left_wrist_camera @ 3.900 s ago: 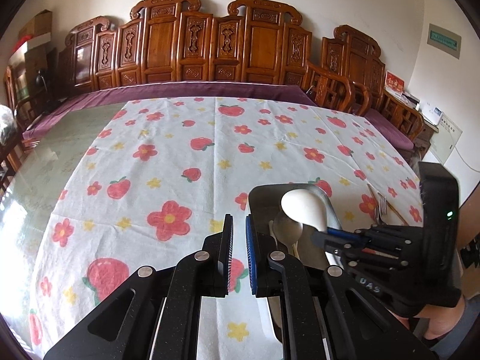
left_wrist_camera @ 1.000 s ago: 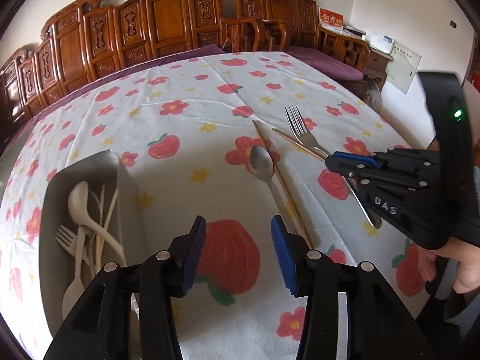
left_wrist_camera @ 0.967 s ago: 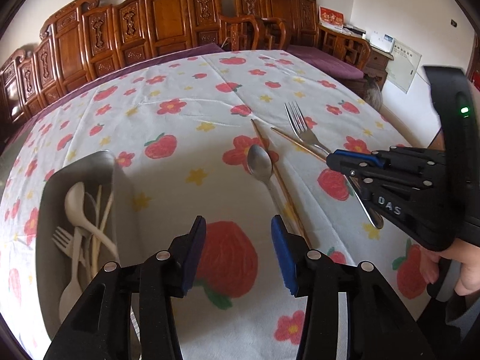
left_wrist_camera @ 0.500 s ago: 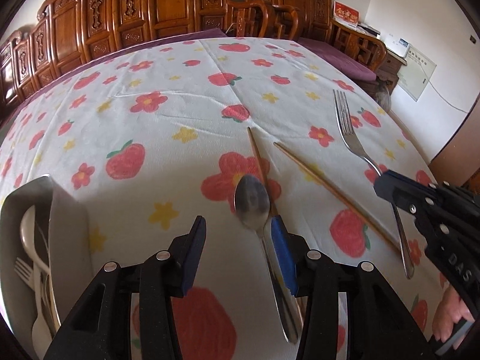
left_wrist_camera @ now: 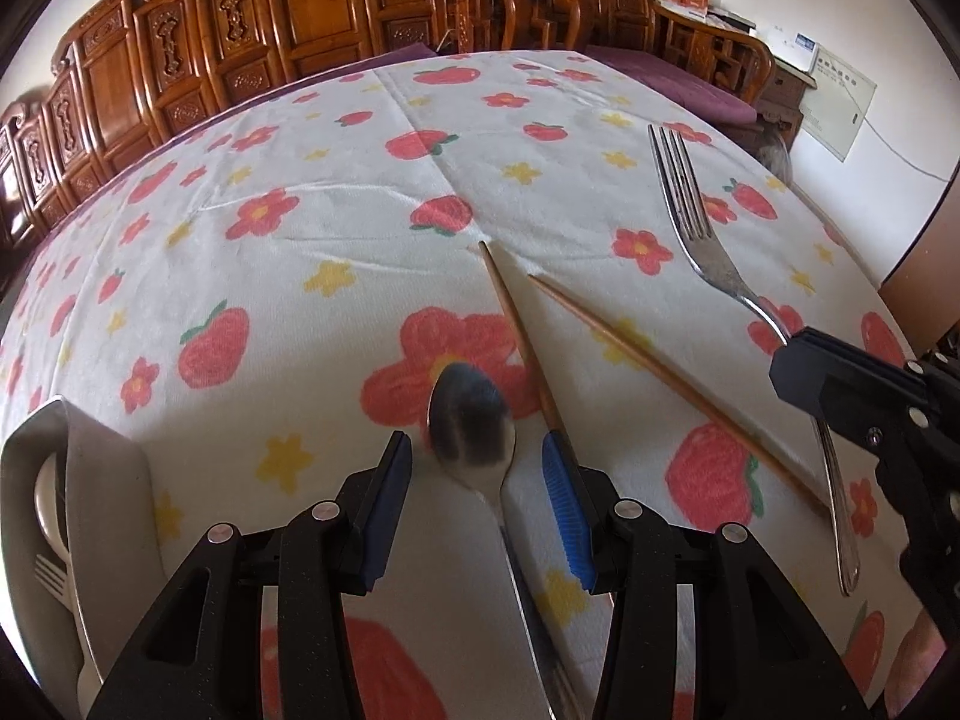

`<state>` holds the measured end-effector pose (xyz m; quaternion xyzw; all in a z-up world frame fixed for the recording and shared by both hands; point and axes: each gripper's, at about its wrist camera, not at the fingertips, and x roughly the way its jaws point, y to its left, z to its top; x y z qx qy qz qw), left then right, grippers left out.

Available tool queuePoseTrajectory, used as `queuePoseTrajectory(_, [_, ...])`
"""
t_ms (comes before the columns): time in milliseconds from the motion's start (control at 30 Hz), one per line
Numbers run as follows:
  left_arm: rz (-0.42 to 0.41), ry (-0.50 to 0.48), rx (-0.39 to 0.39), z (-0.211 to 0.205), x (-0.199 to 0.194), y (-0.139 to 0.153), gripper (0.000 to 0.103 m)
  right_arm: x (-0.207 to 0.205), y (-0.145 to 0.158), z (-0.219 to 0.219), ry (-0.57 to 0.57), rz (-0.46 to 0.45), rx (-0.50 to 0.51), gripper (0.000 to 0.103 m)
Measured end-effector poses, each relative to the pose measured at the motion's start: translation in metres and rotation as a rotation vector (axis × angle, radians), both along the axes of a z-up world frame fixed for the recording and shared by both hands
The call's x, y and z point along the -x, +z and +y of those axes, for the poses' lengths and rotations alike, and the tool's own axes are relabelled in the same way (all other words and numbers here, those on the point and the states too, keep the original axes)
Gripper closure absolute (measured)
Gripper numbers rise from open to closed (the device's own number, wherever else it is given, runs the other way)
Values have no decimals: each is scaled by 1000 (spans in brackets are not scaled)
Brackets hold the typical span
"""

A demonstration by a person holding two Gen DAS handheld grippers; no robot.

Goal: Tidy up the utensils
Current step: 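Grasp and lift the steel spoon with the left tool while the right tool lifts the fork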

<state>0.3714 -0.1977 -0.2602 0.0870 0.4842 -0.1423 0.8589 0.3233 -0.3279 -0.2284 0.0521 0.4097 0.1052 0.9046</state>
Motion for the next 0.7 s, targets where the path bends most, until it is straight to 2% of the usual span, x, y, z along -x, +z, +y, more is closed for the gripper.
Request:
queuePoseTrajectory(67, [8,7,1,-1,-4,1,61,0,0,-1,-2,-1,-5,94])
queuePoseTrajectory(133, [6,4,3,-1,-5,1,76,-1,0,-1,-2,0,-9,94])
queuePoseTrajectory(400, [1,-5,24,13,9,11,76,0,4,10,24,-13,-16,94])
queuePoseTrajectory(700, [-87,3,35,40,30,56,77,6,9,28,62,-30,8,94])
